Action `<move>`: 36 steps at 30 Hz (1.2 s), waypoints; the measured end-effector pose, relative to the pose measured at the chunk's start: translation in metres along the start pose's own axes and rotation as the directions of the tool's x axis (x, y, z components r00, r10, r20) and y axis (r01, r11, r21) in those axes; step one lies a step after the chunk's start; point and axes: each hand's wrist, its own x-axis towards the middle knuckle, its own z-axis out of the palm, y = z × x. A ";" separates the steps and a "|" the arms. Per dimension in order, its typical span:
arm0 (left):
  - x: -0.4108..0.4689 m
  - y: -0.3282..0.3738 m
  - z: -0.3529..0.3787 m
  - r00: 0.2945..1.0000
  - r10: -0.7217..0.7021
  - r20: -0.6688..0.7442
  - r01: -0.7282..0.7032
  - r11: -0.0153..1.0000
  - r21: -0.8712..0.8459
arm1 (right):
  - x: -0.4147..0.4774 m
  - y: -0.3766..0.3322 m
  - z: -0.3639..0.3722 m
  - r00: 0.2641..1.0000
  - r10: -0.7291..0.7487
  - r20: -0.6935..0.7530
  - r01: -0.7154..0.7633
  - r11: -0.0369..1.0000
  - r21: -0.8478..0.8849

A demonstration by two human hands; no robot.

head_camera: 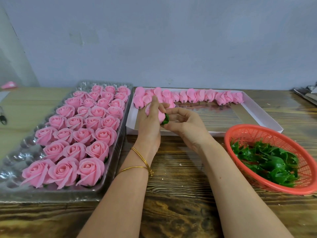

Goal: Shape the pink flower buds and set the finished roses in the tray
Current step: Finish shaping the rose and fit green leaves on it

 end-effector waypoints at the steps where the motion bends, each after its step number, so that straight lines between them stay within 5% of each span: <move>1: 0.000 0.000 0.000 1.000 0.005 -0.003 -0.005 1.000 0.004 | 0.001 0.000 -0.001 1.000 0.009 0.010 -0.009 0.999 0.045; 4: -0.001 0.000 -0.001 1.000 0.011 0.009 -0.011 1.000 0.003 | 0.003 0.001 -0.002 0.998 0.042 0.038 -0.047 0.988 0.147; 32: 0.002 -0.005 -0.002 0.997 0.075 -0.007 -0.074 0.996 0.040 | 0.006 0.012 -0.004 1.000 -0.028 -0.003 0.028 0.994 0.103; 36: 0.003 -0.005 -0.002 0.998 0.064 -0.006 -0.064 0.997 0.036 | 0.007 0.011 -0.003 1.000 0.005 0.016 -0.008 0.981 0.195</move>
